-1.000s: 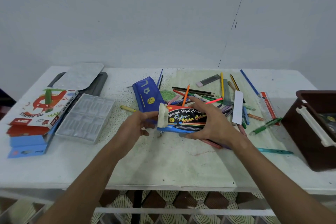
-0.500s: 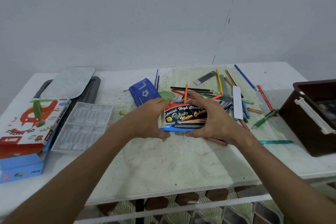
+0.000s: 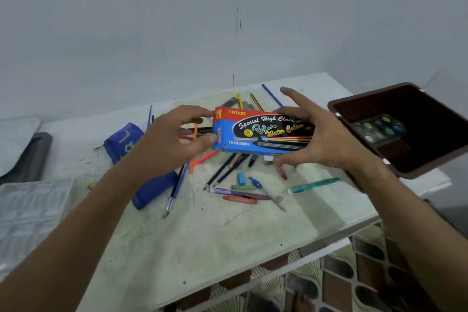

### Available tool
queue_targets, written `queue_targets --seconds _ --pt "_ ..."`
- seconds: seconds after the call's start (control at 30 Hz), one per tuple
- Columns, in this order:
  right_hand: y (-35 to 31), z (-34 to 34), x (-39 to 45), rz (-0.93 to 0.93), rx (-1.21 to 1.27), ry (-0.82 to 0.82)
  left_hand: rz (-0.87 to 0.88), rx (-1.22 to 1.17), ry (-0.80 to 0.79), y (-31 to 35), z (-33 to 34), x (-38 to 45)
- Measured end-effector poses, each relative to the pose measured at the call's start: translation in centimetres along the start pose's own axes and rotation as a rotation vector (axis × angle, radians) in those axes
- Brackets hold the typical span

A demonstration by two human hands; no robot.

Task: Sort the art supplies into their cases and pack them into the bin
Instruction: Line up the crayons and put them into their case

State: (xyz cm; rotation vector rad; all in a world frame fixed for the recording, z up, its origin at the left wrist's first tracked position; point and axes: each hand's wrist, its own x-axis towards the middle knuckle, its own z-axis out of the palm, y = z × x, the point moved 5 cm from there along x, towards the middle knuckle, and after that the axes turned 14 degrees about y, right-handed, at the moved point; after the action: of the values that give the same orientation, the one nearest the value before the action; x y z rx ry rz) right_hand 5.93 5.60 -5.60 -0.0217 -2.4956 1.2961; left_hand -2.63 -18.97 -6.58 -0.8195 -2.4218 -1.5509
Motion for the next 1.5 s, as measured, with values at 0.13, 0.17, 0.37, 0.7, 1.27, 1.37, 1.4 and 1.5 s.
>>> queue_targets --seconds 0.13,0.17,0.37,0.7,1.27,1.37,1.4,1.5 --pt "1.9 -6.7 1.4 -0.06 -0.017 0.005 0.178 0.162 0.001 4.1 4.9 3.0" --pt "2.6 -8.3 1.8 -0.075 -0.025 -0.004 0.203 0.199 -0.005 5.2 6.5 3.9" --pt "8.0 -18.1 4.1 -0.172 -0.098 -0.064 0.337 0.352 -0.027 11.7 17.0 8.0" --pt "18.6 -27.0 4.0 -0.122 -0.157 -0.267 -0.012 0.385 -0.386 15.6 30.8 9.4" --pt "24.0 -22.5 2.0 -0.188 -0.328 -0.618 -0.102 0.928 -0.719 12.9 37.8 6.6" --pt "24.3 -22.7 2.2 -0.171 -0.304 -0.642 -0.087 0.978 -0.734 12.9 38.1 6.6" --pt "24.4 -22.9 2.2 -0.163 -0.297 -0.645 -0.087 0.986 -0.74 12.9 38.2 6.5" --pt "25.0 -23.5 2.4 -0.142 -0.277 -0.642 -0.096 0.984 -0.74 12.9 38.0 6.6"
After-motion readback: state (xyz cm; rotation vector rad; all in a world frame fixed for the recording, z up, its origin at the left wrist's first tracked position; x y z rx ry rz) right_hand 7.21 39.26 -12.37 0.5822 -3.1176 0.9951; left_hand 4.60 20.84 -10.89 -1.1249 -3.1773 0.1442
